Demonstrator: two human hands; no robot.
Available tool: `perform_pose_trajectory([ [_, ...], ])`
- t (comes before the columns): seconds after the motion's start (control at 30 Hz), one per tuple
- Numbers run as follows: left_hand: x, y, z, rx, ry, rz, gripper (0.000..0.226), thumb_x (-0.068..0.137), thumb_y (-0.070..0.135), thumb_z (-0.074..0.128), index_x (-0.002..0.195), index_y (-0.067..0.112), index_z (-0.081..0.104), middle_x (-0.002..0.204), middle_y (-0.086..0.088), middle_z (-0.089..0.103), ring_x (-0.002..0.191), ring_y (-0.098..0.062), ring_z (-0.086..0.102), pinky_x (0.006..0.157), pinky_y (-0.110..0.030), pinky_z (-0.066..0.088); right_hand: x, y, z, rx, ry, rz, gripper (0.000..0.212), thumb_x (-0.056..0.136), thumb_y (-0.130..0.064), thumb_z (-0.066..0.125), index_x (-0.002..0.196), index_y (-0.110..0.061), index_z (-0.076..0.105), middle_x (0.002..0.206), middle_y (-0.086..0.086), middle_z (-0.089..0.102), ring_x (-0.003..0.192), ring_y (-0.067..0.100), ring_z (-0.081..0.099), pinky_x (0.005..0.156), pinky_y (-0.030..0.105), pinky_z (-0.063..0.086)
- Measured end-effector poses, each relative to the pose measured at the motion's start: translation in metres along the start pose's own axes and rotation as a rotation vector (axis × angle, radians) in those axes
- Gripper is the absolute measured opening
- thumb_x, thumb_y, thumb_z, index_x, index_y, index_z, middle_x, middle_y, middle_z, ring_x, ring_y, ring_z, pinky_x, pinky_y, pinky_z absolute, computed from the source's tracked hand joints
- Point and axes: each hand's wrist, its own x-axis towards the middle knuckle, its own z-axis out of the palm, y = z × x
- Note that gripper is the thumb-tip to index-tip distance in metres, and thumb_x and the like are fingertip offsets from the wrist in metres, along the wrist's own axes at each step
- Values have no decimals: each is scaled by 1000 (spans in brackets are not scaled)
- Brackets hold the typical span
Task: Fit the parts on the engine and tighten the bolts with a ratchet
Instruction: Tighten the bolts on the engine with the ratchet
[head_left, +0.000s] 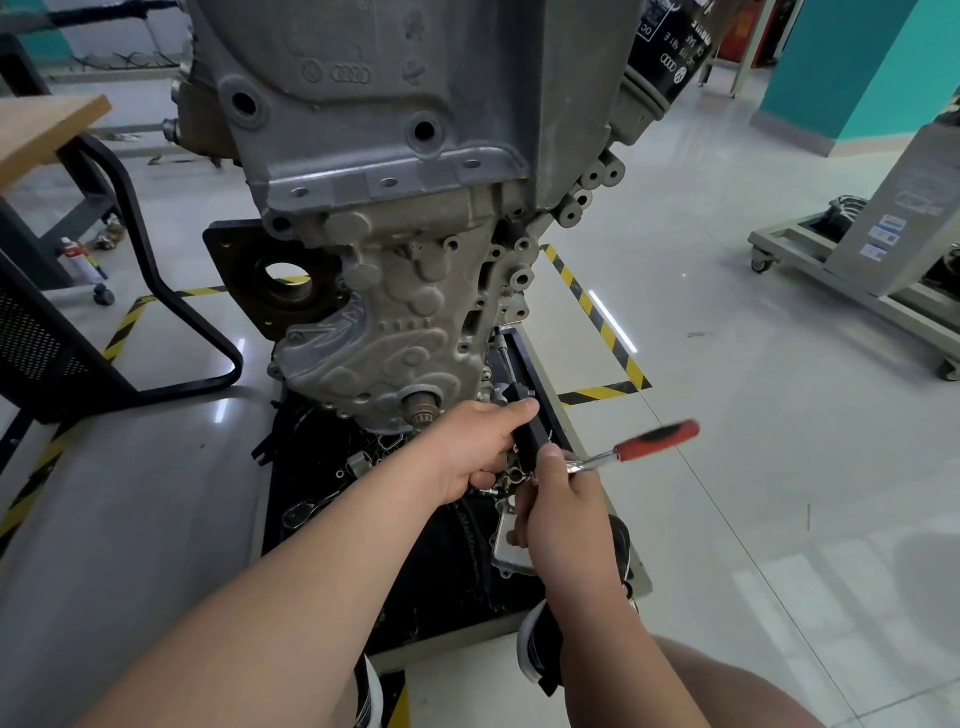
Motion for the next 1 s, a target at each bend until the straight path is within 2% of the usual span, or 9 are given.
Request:
perform_pose_trajectory([
  [0.07,0,0,0,-5,17,4,25,95,37,59,82,16,52,45,9,28,35,-6,22,34,-15,18,-3,1,-1,-215,42,-209,15,99,-38,43,110,-27,44,77,-12,61,69,-1,61,62,28,47],
  [0.13,0,0,0,-15,31,3,24,95,37,60,85,16,53,44,10,29,35,-6,23,35,-14,18,-6,2,0,-349,35,-317,21,98,-37,44,117,-38,34,79,-20,56,71,-7,60,60,23,42],
  [0.23,-1,0,0,-15,25,3,25,95,37,59,92,12,56,43,10,29,35,-6,24,34,-14,18,-9,0,1,-481,10,-335,27,97,-40,41,120,-42,26,80,-20,56,68,1,59,60,34,46],
  [0.4,1,-2,2,17,58,13,40,92,41,61,106,3,63,52,4,34,37,-8,27,35,-17,21,-11,1,2,-494,17,-351,26,98,-38,42,111,-48,23,84,-12,61,71,9,62,58,34,43],
  [0.5,2,-2,3,21,73,14,37,91,41,62,102,6,63,46,8,33,35,-7,27,35,-17,21,-9,2,2,-419,9,-329,29,98,-37,42,104,-56,20,81,-14,61,70,1,61,57,29,42],
  [0.57,2,-3,2,28,80,17,32,91,41,63,95,9,61,46,7,33,35,-7,26,35,-16,20,-6,5,3,-311,-7,-296,23,99,-37,42,109,-49,26,83,-20,60,74,-10,60,61,23,43],
  [0.67,2,-2,1,34,75,17,29,90,39,64,80,14,55,49,5,32,34,-7,24,35,-14,19,-3,6,5,-114,-18,-172,13,99,-37,41,111,-33,44,84,-16,61,76,1,60,72,35,53],
  [0.8,-1,1,0,25,42,3,31,92,37,63,74,19,47,45,9,28,35,-6,22,34,-14,17,-1,1,4,146,-41,33,21,101,-35,39,96,-18,51,50,-10,47,43,9,44,45,26,46],
  [1.0,-5,3,3,14,18,-2,25,93,36,62,80,18,50,42,10,27,34,-5,19,32,-13,15,-1,-5,4,505,-97,278,38,103,-39,38,76,-14,48,47,-2,35,36,14,28,39,24,38],
])
